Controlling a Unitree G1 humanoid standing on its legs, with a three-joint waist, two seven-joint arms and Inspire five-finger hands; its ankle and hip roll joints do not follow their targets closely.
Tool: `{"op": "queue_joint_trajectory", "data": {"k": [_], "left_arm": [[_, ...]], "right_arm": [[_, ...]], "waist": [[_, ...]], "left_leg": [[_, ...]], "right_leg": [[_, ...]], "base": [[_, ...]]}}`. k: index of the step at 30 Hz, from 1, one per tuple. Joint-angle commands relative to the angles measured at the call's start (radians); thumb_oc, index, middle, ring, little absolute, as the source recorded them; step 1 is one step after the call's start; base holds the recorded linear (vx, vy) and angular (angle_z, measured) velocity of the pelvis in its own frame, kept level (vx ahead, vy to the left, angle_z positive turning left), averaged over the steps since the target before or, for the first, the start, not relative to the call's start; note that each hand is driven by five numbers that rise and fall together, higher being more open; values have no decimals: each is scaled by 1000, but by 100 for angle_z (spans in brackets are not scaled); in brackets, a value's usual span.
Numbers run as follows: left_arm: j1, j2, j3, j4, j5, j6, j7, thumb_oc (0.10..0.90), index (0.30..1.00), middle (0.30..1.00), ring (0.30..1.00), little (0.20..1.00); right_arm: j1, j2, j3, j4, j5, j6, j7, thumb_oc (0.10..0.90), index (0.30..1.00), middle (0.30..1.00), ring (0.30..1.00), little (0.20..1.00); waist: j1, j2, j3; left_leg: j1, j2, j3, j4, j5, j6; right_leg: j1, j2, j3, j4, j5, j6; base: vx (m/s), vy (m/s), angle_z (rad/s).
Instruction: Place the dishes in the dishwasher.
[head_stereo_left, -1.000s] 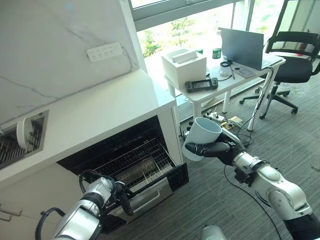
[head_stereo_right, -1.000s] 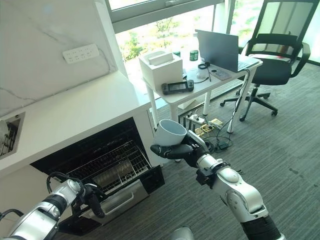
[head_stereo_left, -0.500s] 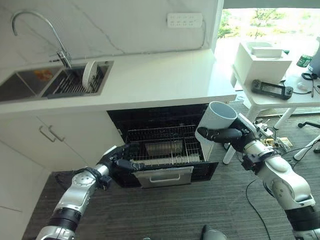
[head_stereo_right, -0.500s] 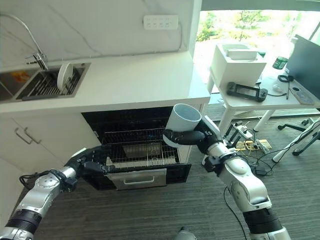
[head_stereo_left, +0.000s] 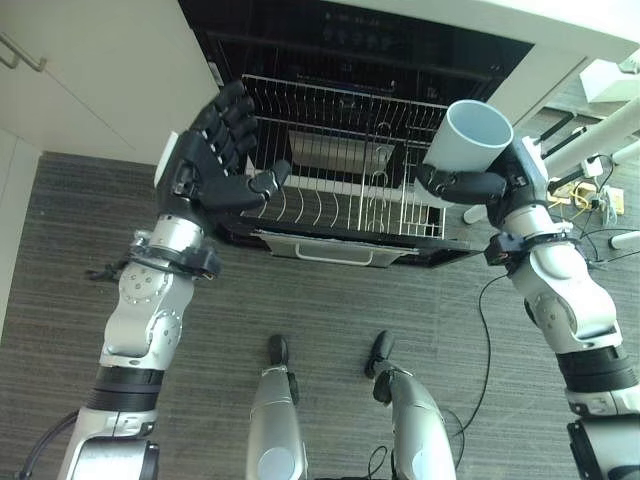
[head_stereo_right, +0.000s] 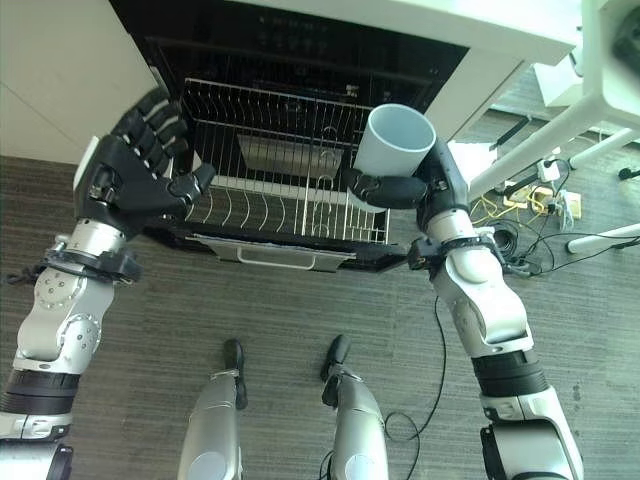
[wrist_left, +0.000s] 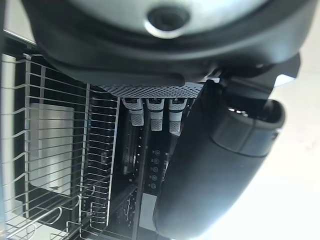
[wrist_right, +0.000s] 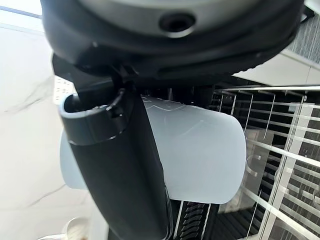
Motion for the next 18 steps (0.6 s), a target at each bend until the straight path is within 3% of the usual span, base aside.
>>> {"op": "queue_joint_trajectory", "data": {"k": [1, 12, 18], "left_arm": [[-45, 52, 11, -146, -79, -148, -16, 800, 900, 900, 900, 900], [-136, 84, -50, -170, -175, -150, -25, 800, 900, 900, 900, 900], [-195, 110, -71, -160, -240, -158, -28, 800, 900, 900, 900, 900]], "right_arm": [[-67, -96, -35, -105, -11, -123, -27, 400, 300, 300, 300, 300], [-265, -191, 66, 151, 62, -8, -17, 400, 300, 300, 300, 300], [-409, -222, 164, 351, 88, 18, 41, 400, 300, 300, 300, 300]], "waist": [[-2, 24, -153], [34, 22, -128], [58, 29, -113]], "left_leg": [[55, 12, -11, -59, -67, 6], [16, -2, -21, -59, -65, 12], [-1, -11, -25, -59, -64, 13]], "right_leg": [[91, -94, 53, 19, -120, 149], [60, -96, 36, 19, -116, 155], [52, -100, 24, 19, -118, 153]], "base": [[0, 0, 0], [-24, -40, -1], [-2, -7, 1]]}}
